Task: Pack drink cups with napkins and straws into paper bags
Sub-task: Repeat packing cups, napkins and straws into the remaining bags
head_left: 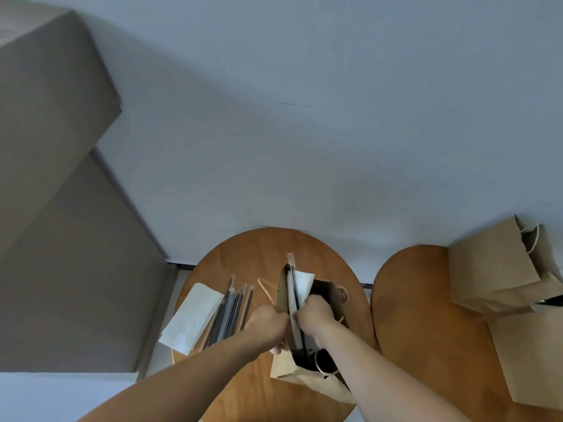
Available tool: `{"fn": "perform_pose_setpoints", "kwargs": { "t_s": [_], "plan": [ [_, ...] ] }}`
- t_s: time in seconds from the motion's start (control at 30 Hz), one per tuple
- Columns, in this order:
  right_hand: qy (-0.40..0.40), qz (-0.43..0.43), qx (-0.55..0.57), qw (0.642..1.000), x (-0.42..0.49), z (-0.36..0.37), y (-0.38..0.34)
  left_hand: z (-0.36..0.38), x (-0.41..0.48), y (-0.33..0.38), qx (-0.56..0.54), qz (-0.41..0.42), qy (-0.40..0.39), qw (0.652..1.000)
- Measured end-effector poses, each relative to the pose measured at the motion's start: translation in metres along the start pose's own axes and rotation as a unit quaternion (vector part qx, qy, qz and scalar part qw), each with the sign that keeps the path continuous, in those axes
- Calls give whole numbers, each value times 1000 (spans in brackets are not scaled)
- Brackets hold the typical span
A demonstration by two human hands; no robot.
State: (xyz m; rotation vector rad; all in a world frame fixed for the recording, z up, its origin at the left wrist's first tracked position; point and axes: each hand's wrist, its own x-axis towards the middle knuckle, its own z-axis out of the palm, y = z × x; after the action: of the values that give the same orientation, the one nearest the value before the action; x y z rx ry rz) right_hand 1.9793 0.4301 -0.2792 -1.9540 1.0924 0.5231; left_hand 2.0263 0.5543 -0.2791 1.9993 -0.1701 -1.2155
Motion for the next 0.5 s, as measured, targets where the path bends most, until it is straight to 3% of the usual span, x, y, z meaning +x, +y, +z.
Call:
{"fn": "perform_pose_setpoints", "kwargs": {
  "t_s": [0.13, 0.23, 0.4, 0.5],
  "plan": [
    [-48, -5, -163, 985, 1, 0, 50, -1, -2, -8, 2, -17, -10, 1000],
    [-69, 11, -204, 977, 11, 0, 58, 6, -2, -9, 32, -4, 0, 999],
    [-65, 35, -83, 994, 31, 9, 40, 3, -7, -8, 74, -8, 6, 997],
    [-101, 48, 9, 994, 38, 18, 35, 1, -13, -13, 80, -22, 23, 996]
  ]
}}
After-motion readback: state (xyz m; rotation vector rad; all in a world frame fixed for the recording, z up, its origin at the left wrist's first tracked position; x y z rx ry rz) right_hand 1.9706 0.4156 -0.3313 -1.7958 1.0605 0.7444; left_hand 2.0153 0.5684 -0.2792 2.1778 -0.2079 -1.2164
